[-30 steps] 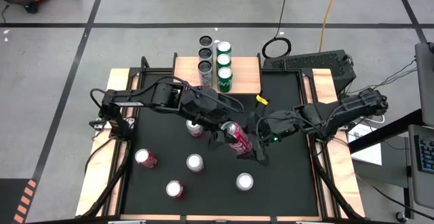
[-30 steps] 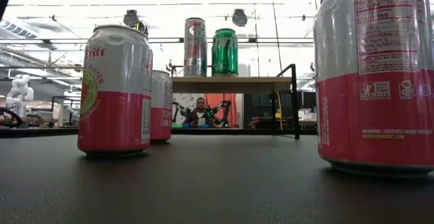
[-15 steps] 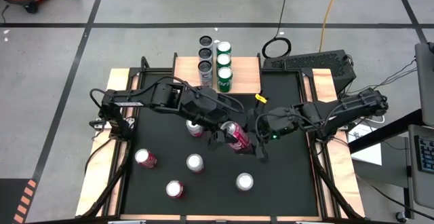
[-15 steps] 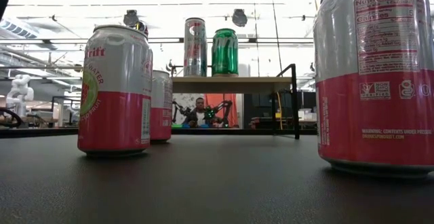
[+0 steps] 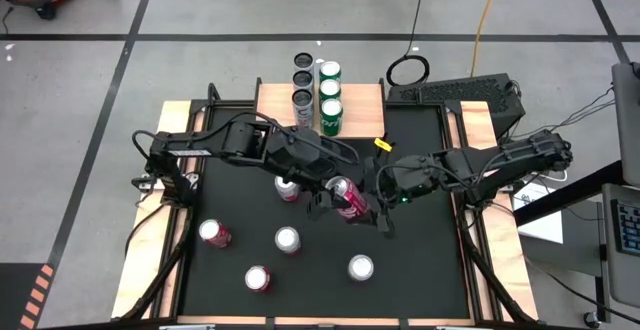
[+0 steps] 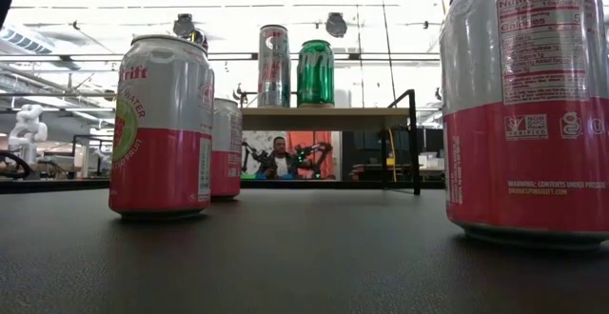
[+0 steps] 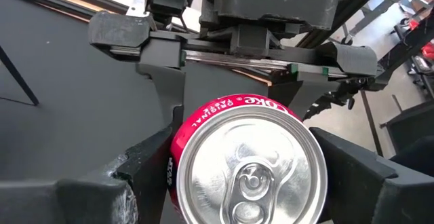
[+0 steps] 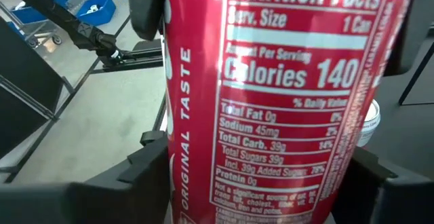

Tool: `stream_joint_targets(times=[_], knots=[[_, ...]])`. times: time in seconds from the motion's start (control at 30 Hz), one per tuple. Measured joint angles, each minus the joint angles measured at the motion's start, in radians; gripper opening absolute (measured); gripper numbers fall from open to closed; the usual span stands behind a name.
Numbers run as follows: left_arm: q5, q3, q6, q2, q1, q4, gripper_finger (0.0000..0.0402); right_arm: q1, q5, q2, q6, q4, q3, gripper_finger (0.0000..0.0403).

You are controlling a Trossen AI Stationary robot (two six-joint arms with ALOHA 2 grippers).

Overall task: Place canned beverage on shelf
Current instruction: Put the top right red white soda can on the shelf

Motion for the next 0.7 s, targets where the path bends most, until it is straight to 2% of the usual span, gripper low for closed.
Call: stream_joint_targets(times=[0.1,0.27,0.7], knots=[[-0.004,0.000,-0.001,0.000,0.000,0.000,0.0293,0.000,0.001,0.000,-0.001,0.000,0.000,0.0263],[-0.004,0.000,-0.025,0.000,0.000,0.003,0.0298,0.000,-0.001,0.000,-0.002,0.003,0.000,0.0273],[-0.038,0.000,-0.059,-0.002,-0.008,0.014,0.0363,0.000,0.002,0.001,-0.016,0.022,-0.001,0.0271]])
